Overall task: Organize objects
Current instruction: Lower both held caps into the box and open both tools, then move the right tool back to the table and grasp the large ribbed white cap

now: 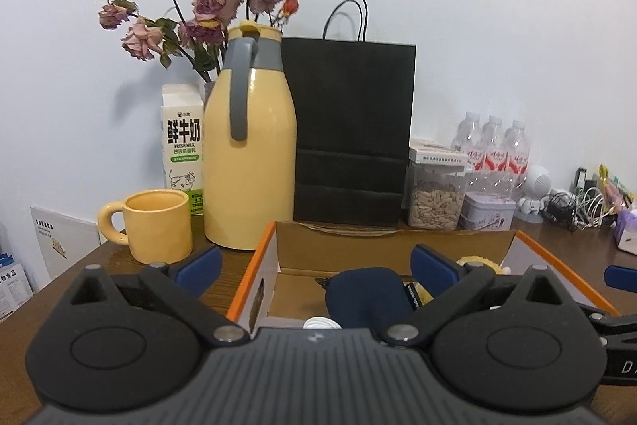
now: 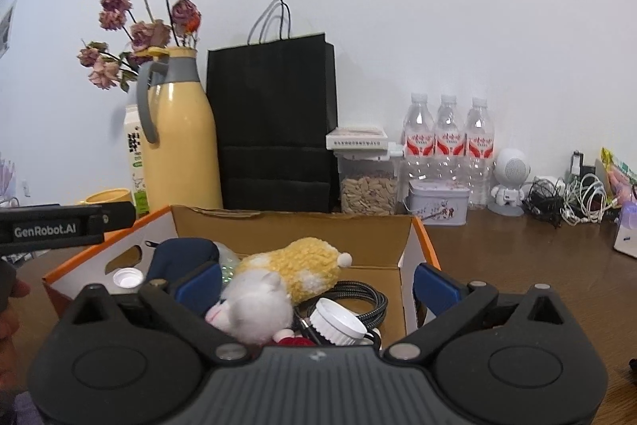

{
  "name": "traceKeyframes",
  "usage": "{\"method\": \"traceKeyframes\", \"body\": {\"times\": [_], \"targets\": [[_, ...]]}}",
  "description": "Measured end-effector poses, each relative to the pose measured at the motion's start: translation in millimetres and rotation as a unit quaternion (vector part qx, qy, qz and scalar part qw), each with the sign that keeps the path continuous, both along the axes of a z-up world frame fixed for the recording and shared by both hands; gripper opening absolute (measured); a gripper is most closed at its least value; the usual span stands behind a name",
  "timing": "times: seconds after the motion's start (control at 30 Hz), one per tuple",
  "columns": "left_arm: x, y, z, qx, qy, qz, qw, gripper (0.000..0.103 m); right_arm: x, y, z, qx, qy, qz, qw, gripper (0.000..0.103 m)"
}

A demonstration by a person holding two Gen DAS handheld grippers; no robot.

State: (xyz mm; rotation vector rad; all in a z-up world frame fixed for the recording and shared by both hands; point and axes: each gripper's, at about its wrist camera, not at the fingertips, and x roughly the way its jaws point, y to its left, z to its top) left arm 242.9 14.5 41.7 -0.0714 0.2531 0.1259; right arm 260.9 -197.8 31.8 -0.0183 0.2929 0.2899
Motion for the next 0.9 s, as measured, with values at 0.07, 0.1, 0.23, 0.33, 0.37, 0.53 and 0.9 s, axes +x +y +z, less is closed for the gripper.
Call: {"method": "traceKeyframes", "body": {"times": [0.07, 0.1, 0.23, 0.33, 0.37, 0.53, 0.9], "targets": [[-7.6, 2.2, 0.6, 0.002, -0.001, -0.002, 1.0, 0.103, -7.6, -0.3, 1.2, -0.002, -0.005, 0.005, 1.0, 0.103], [-11.4, 3.0, -0.7, 0.005, 0.001, -0.004, 1.0, 0.103, -11.4, -0.6, 1.3, -0.004, -0.007, 0.007, 1.0, 0.103], [-23.6, 6.5, -8.5, 0.01, 0.018, -0.01, 0.9997, 0.103, -26.7, -1.1, 0.1, -0.012, -0.01, 0.014, 1.0, 0.103], [-35.0, 8.0, -14.1, 0.02, 0.028, -0.013, 0.9993, 0.103, -36.7, -4.2, -2.8, -0.011, -0.005, 0.022, 1.0, 0.103], [-39.0, 8.1, -16.5, 0.023, 0.033, -0.018, 0.999, 0.103, -40.2, -5.8, -4.1, -0.009, -0.001, 0.027, 1.0, 0.103], [-57.9, 11.4, -30.4, 0.035, 0.061, -0.037, 0.9969, 0.103, -53.7, -6.6, -10.9, -0.01, 0.015, 0.043, 0.999, 0.103], [-92.4, 31.2, -52.1, 0.036, 0.111, -0.048, 0.992, 0.103, -76.0, 24.9, -31.2, -0.056, 0.062, 0.112, 0.99, 0.1]]}}
